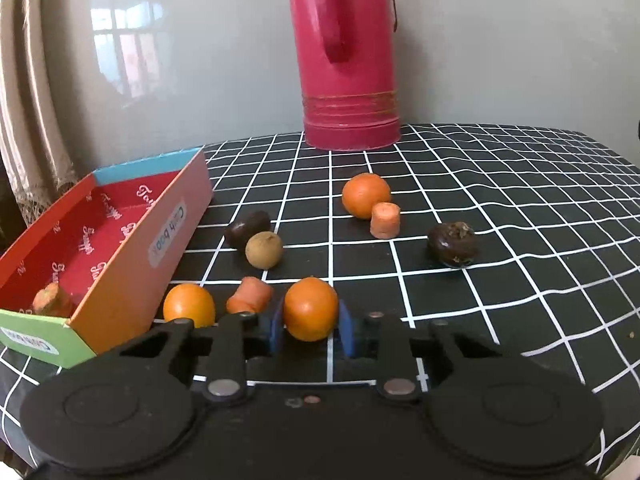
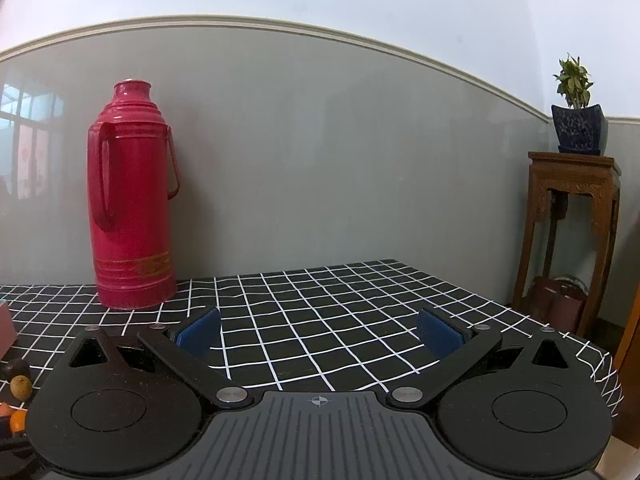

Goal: Organize fruits
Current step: 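Carry the orange with the left tool into the red box and release, then close the right tool on the carrot piece beside the box, then carry the carrot piece with the right tool into the box and release, then move the left tool to the small orange and close its fingers on it, then carry the small orange with the left tool into the box and release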

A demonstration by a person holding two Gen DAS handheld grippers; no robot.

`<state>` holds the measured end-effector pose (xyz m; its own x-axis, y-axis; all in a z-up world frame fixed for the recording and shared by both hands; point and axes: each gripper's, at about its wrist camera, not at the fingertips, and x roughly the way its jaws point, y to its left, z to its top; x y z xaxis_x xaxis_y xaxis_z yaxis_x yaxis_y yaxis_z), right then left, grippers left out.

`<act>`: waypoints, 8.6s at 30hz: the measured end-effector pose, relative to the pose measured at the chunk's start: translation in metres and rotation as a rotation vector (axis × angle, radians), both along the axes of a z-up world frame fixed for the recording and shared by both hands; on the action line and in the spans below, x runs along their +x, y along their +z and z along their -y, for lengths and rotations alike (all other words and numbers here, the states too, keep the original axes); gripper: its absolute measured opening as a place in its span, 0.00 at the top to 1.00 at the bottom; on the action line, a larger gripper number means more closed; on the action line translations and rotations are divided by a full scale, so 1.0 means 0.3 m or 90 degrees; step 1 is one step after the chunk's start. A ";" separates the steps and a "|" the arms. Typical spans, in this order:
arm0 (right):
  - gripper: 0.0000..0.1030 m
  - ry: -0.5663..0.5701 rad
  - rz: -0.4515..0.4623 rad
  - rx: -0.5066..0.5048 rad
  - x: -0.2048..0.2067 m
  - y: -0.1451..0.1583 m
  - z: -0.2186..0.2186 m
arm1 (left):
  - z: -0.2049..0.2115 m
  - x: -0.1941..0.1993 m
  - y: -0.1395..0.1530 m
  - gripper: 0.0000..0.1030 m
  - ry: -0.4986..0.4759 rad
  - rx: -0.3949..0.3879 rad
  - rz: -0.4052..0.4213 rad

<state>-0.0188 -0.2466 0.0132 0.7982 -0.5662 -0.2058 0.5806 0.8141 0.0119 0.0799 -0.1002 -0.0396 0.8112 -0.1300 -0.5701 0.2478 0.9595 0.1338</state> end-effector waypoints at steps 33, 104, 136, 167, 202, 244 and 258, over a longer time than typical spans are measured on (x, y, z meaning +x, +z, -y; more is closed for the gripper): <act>0.00 0.229 -0.040 -0.020 0.129 -0.032 -0.238 | -0.517 0.115 0.136 0.78 0.350 0.041 0.058; 0.76 0.685 -0.246 0.052 0.431 -0.156 -0.401 | -0.812 0.050 0.226 0.06 0.472 -0.001 0.099; 0.17 0.728 -0.064 0.040 0.316 -0.032 -0.643 | -0.804 0.049 0.231 0.06 0.475 -0.004 0.095; 0.00 0.014 -0.098 -0.004 0.192 -0.026 -0.078 | -0.133 -0.101 0.134 0.06 0.066 0.047 0.187; 0.00 0.108 -0.105 0.005 0.198 -0.030 -0.090 | -0.081 0.074 0.010 0.43 0.079 -0.007 0.013; 0.00 0.145 -0.082 0.038 0.199 -0.026 -0.078 | -0.278 0.134 0.128 0.79 0.279 0.039 0.129; 0.00 0.192 -0.102 0.055 0.236 -0.049 -0.116 | -0.373 0.139 0.147 0.11 0.327 0.024 0.089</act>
